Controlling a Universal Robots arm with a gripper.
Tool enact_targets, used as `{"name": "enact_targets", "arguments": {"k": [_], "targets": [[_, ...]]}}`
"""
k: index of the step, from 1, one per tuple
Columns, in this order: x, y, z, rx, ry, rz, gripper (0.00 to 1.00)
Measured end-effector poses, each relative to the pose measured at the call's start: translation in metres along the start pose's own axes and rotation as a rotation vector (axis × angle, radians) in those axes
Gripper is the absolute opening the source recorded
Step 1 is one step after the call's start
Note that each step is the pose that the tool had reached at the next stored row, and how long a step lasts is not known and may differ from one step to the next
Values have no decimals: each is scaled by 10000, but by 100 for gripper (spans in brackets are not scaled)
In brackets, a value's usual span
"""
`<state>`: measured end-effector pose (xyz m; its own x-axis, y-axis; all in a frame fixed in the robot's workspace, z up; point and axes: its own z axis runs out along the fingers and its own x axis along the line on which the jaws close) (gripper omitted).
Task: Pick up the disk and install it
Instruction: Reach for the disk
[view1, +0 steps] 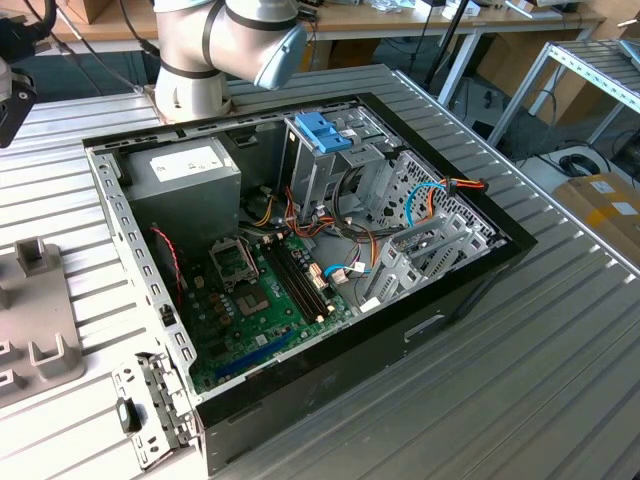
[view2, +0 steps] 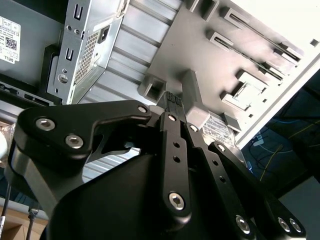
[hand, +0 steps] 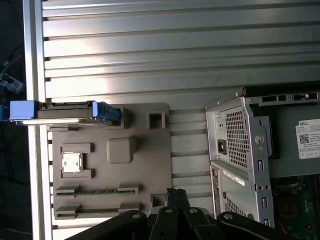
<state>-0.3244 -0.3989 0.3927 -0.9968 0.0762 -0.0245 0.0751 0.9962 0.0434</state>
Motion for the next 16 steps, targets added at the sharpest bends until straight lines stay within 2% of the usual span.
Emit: {"name": "enact_targets", "arguments": {"k": [16], "targets": [[44,-3,-1,0,0,0,10]]}}
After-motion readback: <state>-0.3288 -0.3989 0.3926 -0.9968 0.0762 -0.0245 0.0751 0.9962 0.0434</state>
